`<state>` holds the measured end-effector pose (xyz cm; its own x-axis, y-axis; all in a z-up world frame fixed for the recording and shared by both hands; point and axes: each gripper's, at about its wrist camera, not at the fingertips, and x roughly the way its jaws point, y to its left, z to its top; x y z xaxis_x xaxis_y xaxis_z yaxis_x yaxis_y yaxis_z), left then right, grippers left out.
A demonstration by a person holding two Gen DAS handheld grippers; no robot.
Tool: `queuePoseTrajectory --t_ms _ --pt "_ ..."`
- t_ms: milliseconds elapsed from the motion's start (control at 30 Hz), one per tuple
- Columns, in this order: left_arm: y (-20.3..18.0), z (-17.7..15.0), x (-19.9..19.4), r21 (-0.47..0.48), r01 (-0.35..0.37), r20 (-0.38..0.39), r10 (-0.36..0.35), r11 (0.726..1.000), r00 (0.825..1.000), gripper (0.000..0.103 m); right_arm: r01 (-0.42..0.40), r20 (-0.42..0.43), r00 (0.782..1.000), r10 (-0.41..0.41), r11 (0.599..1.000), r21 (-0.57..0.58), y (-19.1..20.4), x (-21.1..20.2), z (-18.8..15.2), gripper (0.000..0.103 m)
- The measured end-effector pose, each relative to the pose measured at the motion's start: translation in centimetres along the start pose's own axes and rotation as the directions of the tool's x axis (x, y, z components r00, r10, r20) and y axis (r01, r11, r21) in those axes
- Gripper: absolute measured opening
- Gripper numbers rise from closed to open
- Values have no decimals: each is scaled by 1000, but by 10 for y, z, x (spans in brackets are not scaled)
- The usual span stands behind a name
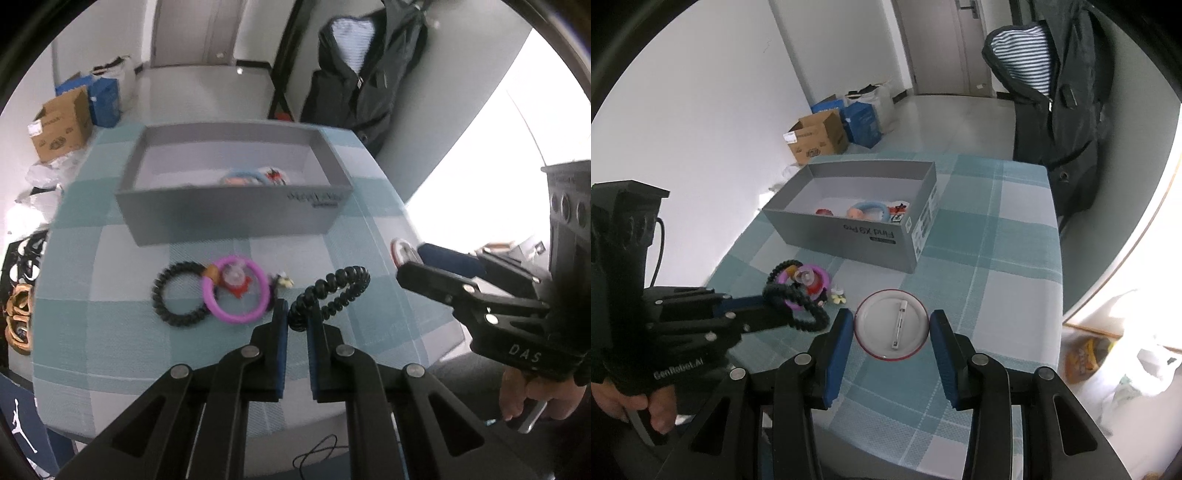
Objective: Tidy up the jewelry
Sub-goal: 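Grasp a white round badge with the right gripper while the left gripper grasps a black coil hair tie, then lower the badge and hair tie into the grey box and open both grippers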
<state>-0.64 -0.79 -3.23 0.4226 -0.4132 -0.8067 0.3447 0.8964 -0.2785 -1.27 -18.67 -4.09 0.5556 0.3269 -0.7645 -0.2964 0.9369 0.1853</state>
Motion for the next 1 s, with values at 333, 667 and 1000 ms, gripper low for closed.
queuePoseTrajectory --t_ms 333,667,1000 --pt "7 29 -16 -34 -9 110 13 999 994 5 -87 47 995 84 995 56 9 -13 31 41" --pt "27 70 -30 -28 -69 187 73 997 980 5 -139 98 985 140 990 -11 22 -22 99 41" --pt "51 87 -12 -81 -76 188 90 994 978 5 -204 95 975 200 979 28 15 14 132 41"
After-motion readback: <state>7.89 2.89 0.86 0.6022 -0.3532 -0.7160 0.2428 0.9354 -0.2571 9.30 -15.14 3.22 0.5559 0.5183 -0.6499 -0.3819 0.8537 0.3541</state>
